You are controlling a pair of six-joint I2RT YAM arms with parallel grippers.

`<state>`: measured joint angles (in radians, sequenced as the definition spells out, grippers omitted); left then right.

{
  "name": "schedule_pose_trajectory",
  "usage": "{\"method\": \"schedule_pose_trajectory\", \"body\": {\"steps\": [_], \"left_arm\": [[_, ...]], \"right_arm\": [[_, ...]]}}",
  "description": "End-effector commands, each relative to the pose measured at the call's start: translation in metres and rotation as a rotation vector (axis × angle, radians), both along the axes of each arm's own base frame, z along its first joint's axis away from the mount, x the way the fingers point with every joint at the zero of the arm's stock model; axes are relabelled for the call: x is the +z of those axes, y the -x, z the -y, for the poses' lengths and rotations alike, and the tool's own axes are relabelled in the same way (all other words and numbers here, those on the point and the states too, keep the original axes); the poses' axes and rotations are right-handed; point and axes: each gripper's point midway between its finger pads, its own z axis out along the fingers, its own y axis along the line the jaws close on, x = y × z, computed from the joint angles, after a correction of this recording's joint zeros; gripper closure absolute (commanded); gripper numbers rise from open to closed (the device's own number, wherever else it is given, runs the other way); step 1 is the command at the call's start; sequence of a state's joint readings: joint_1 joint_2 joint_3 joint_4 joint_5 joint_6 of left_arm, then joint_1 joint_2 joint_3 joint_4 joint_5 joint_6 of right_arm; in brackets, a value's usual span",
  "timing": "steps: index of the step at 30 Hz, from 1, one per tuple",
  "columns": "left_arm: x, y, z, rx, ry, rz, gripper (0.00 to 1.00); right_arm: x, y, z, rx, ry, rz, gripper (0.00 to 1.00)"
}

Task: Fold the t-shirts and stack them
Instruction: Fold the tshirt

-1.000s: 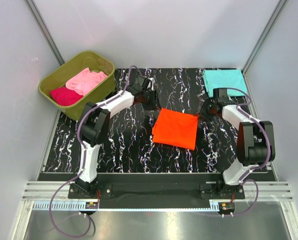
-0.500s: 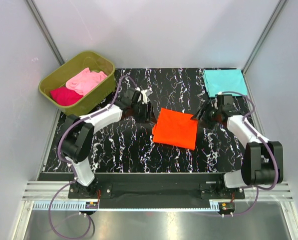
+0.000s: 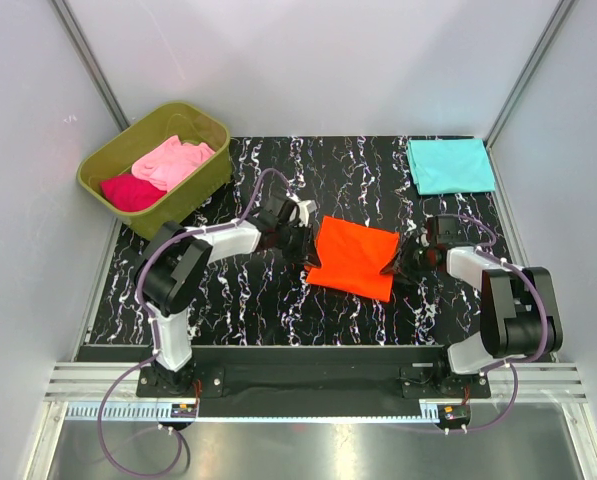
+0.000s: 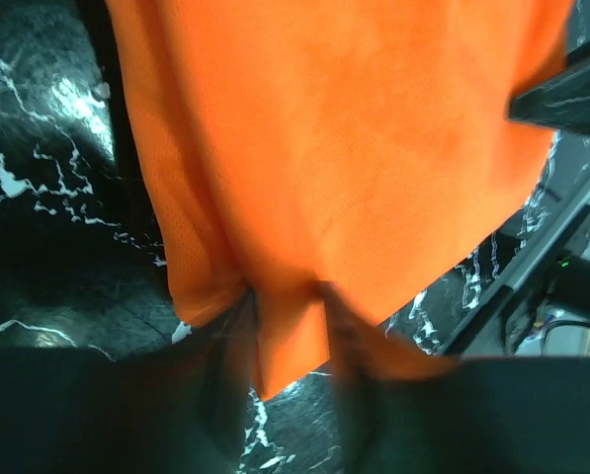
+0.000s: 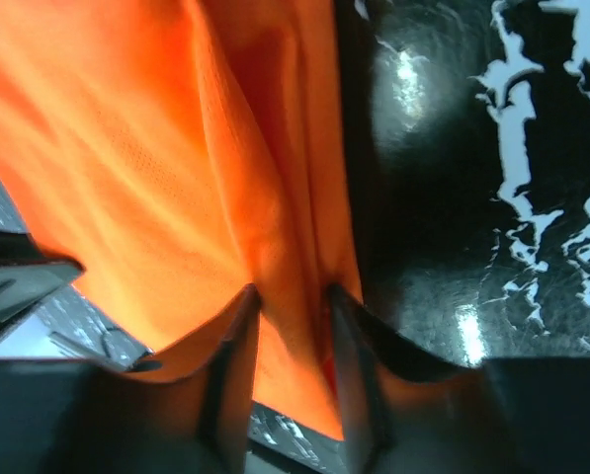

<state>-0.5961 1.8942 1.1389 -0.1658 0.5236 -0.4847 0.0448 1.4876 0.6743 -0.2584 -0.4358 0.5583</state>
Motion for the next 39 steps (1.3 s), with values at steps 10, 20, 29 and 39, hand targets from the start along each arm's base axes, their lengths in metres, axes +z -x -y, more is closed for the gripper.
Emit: {"method": "schedule_pose_trajectory", "body": {"steps": [10, 20, 29, 39], "left_arm": [[0.02, 0.02, 0.019, 0.084, 0.235, -0.134, 0.89], [0.048, 0.009, -0.01, 0.155, 0.082, 0.007, 0.5], [0.081, -0.035, 0.005, 0.083, 0.043, 0.167, 0.51], [0.047, -0.089, 0.025, 0.061, -0.011, 0.193, 0.52]], "right_arm": [[-0.002, -0.025, -0.005, -0.006, -0.034, 0.073, 0.94], [0.019, -0.027, -0.013, 0.044, -0.079, 0.1, 0.62], [0.039, -0.047, 0.007, 0.013, 0.055, 0.105, 0.59], [0.046, -0.078, 0.009, 0.037, 0.084, 0.119, 0.59]]}}
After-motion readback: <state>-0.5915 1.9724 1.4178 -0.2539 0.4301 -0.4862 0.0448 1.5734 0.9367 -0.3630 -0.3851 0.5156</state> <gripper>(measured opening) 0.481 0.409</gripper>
